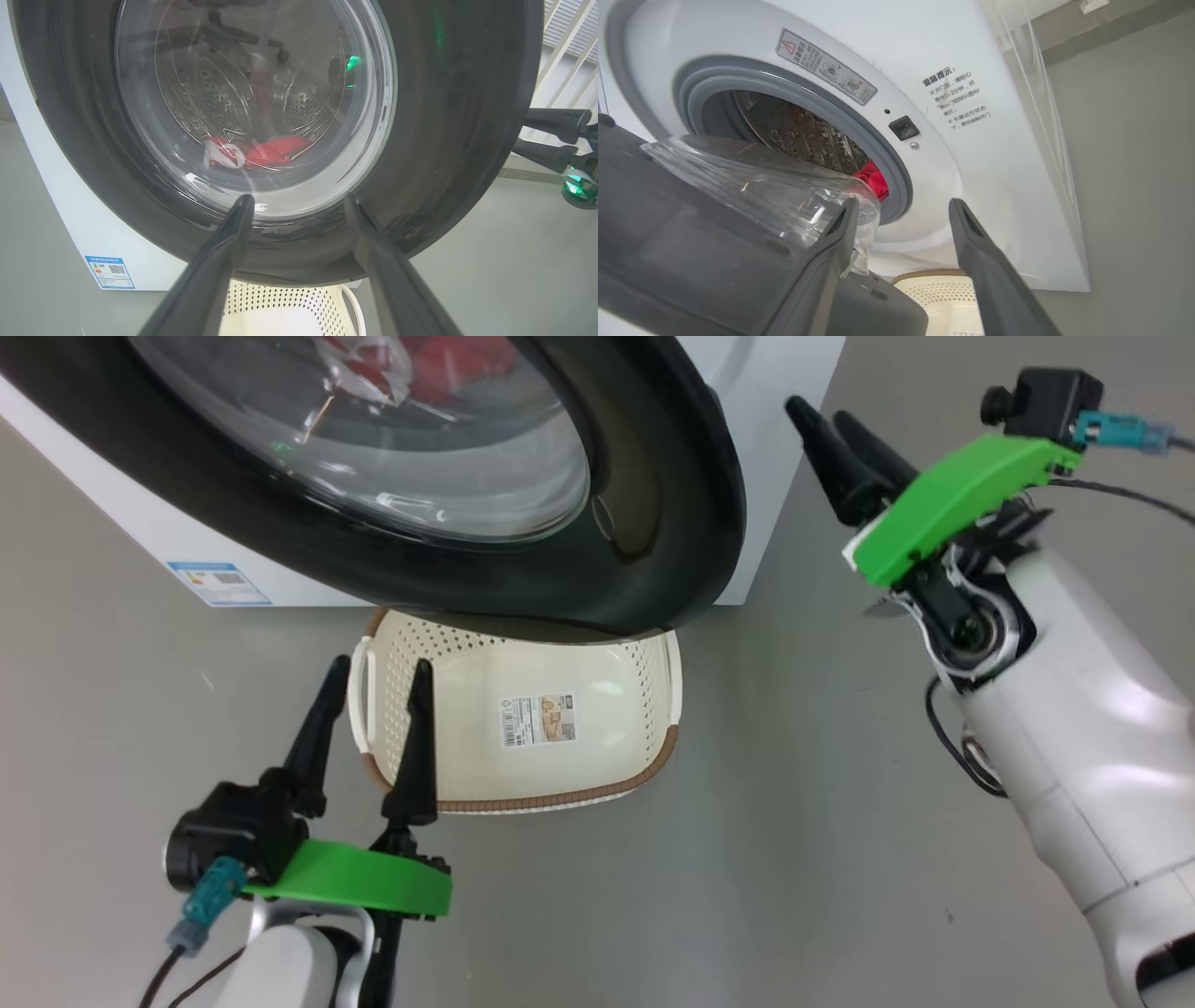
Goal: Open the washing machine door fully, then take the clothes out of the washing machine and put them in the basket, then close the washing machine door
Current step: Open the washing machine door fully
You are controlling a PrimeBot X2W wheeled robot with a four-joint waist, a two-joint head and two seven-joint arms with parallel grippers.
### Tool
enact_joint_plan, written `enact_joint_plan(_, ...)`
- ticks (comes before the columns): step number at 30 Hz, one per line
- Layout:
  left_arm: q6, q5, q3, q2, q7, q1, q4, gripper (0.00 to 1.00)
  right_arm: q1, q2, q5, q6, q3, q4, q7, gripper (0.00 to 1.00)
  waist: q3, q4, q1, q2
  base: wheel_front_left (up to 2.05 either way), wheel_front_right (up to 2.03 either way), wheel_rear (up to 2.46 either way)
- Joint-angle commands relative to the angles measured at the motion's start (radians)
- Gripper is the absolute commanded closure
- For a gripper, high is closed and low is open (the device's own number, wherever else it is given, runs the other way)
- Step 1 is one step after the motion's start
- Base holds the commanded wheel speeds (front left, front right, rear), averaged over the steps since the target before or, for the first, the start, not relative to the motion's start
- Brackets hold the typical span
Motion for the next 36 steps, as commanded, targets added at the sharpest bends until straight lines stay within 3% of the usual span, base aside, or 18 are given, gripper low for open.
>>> enact_joint_plan(1,0.014,-0.007,0.041,0.018,-0.008,0.008,-0.037,0.00,0.025,-0.004,-0.069,0.005,0.028,-0.037,-0.075,0.00,0.004,-0.006,0.0000,-0.0001,0.00,0.00,0.00)
enact_joint_plan(7,0.020,-0.006,0.046,0.014,-0.013,0.007,-0.048,0.00,0.054,-0.039,-0.276,0.005,0.076,-0.035,-0.263,0.00,0.010,-0.015,0.0000,-0.0001,0.00,0.00,0.00)
enact_joint_plan(10,0.021,0.001,0.049,0.015,-0.015,0.006,-0.055,0.00,0.073,-0.040,-0.401,0.005,0.046,-0.038,-0.306,0.00,0.012,-0.021,0.0000,-0.0001,0.00,0.00,0.00)
enact_joint_plan(17,0.020,0.022,0.058,0.015,-0.018,0.007,-0.076,0.00,0.224,0.023,-0.738,0.005,-0.195,-0.259,-0.313,0.00,0.018,-0.033,0.0000,-0.0001,0.00,0.00,0.00)
enact_joint_plan(21,0.017,0.031,0.066,0.011,-0.019,0.007,-0.094,0.00,0.339,0.066,-0.882,0.005,-0.272,-0.408,-0.313,0.00,0.021,-0.035,0.0000,-0.0001,0.00,0.00,0.00)
enact_joint_plan(29,0.006,0.048,0.086,-0.003,-0.019,0.017,-0.122,0.00,0.509,0.091,-1.012,0.005,-0.334,-0.608,-0.313,0.00,0.019,-0.037,0.0000,-0.0001,0.00,0.00,0.00)
enact_joint_plan(36,-0.003,0.062,0.101,-0.015,-0.019,0.039,-0.141,0.00,0.625,0.092,-0.993,0.005,-0.358,-0.690,-0.313,0.00,0.014,-0.037,0.0000,-0.0001,0.00,0.00,0.00)
